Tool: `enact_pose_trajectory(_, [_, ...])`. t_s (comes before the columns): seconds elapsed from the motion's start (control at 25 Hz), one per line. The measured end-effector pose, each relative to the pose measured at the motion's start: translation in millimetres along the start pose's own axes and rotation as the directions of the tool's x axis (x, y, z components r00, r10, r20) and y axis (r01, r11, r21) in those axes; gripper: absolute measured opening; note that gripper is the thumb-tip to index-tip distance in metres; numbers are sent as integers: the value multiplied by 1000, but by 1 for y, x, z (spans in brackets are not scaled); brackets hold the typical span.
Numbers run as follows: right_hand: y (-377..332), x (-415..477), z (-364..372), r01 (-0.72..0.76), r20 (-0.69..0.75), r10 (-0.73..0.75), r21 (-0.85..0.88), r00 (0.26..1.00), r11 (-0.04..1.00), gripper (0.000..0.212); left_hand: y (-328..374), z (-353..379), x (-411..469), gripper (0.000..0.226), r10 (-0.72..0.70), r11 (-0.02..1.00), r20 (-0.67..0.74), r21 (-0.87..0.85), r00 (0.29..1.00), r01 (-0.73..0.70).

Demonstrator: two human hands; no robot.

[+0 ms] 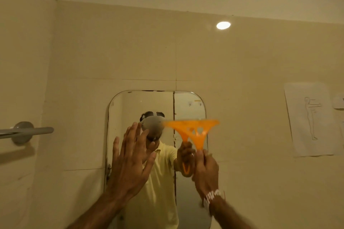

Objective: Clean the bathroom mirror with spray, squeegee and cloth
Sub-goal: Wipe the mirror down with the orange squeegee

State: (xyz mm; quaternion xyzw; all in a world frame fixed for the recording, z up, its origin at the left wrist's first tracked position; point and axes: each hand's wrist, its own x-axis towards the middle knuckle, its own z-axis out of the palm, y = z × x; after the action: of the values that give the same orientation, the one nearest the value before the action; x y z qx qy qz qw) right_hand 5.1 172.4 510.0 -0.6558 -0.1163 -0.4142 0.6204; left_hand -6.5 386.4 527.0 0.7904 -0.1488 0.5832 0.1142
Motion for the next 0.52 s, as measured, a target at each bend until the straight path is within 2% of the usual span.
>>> enact_pose_trajectory(0.12, [-65,43,28,87,20,-89,77,996,993,36,-2,-8,6,69,-15,1000,-42,-16,999,14])
enact_pose_trajectory(0.24, [-109,74,59,45,137,-48,29,989,999,39,-7,-15,3,71,-71,997,-43,-30,997,70])
enact_pose_trajectory(0.36, [-105,78,74,-50,219,50,-7,974,999,42,-14,-22,0,77,-99,995,-38,-3,994,99])
enact_pose_trajectory(0.52, [-47,36,71,-54,206,61,-39,977,998,38,-24,-28,-6,78,-108,994,-65,11,992,109])
